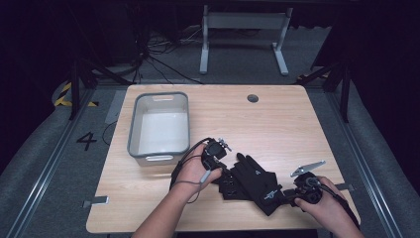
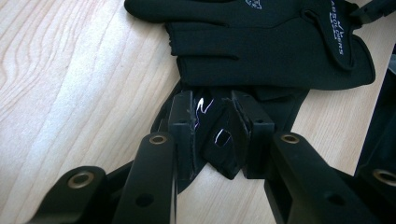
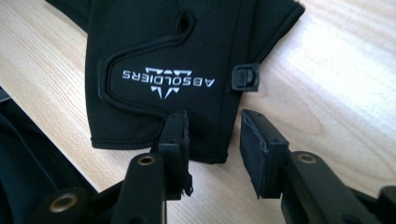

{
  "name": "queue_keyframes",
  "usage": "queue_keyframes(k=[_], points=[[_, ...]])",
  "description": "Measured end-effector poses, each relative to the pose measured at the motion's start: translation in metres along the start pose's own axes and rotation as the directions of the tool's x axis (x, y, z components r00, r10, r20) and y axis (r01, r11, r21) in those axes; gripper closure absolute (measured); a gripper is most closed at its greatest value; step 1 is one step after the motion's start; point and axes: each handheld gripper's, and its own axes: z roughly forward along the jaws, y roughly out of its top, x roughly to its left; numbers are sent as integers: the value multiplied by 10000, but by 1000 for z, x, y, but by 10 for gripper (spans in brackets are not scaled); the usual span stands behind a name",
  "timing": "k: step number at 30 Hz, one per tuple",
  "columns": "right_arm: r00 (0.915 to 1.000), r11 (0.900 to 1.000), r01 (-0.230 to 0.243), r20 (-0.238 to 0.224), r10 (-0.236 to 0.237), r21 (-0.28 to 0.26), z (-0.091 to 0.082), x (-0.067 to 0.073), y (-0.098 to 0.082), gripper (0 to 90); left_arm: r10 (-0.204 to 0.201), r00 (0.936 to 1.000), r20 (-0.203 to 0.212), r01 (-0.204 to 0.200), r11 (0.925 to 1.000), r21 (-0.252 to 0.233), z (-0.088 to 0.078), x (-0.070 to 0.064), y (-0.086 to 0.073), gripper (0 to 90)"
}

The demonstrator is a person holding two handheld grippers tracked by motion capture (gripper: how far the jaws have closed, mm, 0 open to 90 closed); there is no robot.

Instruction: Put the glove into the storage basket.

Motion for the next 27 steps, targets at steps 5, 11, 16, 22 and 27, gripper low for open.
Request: queue_keyframes(k=[5, 11, 16, 22, 27], points=[[10000, 9995, -24, 43, 23, 311, 5, 0, -2, 615, 40, 10000, 18, -40, 10000, 61, 2, -1, 2, 708], [9999, 9990, -81, 72, 78, 436, 6, 1, -2, 676, -36, 10000, -36, 37, 9999, 101, 4, 0, 1, 689], [9994, 9975, 116, 313, -138, 701, 6, 2, -1, 792, -92, 9999, -50, 92, 9999, 70, 8, 1, 2, 701], [9994, 9971, 152, 311, -176, 749, 7, 3, -1, 817, -351, 9993, 86, 350, 9993, 92, 16, 4, 4, 690], [9992, 9970, 189, 344, -215, 753, 7, 4, -1, 820, -605, 9980, 178, 604, 9982, 44, 21, 8, 6, 663]])
